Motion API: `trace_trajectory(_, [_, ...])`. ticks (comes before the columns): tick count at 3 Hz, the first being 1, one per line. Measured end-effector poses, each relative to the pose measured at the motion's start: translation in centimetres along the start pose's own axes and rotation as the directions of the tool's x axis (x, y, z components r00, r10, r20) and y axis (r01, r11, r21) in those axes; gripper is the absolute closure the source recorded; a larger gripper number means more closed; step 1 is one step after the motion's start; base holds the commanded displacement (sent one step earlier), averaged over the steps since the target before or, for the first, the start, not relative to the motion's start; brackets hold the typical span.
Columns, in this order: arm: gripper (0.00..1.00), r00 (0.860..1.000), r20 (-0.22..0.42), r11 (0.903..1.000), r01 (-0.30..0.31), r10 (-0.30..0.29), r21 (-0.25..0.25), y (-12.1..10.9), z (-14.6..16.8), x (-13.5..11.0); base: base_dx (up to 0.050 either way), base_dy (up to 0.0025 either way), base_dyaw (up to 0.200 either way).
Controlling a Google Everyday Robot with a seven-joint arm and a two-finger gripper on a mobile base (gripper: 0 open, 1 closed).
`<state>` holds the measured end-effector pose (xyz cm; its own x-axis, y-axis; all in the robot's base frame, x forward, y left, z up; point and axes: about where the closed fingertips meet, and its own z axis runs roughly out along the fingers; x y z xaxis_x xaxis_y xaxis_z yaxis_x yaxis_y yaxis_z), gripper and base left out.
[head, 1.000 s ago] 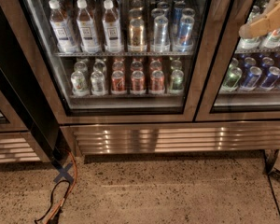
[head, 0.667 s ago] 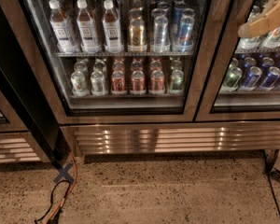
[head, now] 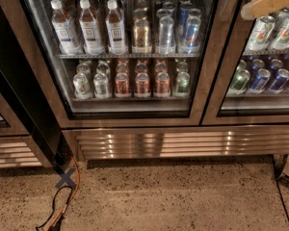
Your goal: Open left fridge door
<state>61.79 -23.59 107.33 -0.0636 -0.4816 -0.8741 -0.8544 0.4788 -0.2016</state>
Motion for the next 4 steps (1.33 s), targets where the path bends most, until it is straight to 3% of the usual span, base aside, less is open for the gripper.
trace_trajectory(1, [0.0,1.0,-0.02,0.9999,0.01,-0.01,-0.004,-0.6,1.2,-0.6,0.0,0.0,0.0])
trace_trajectory(2, [0.0,0.996,-0.058,0.9972,0.06,-0.063,-0.044,-1.0,4.6,-2.8,0.0,0.0,0.0])
trace_trajectory(4, [0.0,0.999,-0.033,0.9988,0.039,-0.04,-0.03,-1.3,4.3,-2.6,0.0,0.0,0.0])
